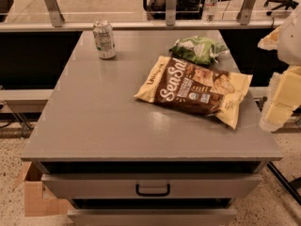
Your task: Move brown chip bag near 7up can
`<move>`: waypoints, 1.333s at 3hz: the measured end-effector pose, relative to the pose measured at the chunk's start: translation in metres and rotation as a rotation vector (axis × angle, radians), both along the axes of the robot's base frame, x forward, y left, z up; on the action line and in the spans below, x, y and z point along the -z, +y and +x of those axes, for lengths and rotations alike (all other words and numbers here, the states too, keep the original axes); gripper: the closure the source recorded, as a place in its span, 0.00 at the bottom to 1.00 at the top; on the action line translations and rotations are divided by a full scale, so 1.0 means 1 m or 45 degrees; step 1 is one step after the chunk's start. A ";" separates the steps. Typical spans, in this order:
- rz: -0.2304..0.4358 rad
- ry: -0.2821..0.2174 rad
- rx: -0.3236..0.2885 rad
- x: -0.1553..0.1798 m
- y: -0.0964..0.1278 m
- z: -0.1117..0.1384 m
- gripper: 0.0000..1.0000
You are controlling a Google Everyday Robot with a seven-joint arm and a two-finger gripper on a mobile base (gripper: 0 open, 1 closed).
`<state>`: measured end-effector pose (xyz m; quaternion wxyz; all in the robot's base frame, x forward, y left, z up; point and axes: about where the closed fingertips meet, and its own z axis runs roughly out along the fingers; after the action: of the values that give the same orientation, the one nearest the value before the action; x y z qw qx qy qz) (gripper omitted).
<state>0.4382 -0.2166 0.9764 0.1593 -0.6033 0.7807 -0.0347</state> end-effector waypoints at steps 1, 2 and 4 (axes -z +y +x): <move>0.000 0.000 0.000 0.000 0.000 0.000 0.00; 0.159 -0.055 0.024 -0.027 -0.005 0.015 0.00; 0.431 -0.136 0.098 -0.102 -0.025 0.029 0.00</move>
Offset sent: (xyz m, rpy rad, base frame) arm 0.0294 -0.0130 0.0599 0.2653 -0.0891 -0.0370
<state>0.4675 -0.2412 1.0782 0.2982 -0.5347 0.7884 0.0592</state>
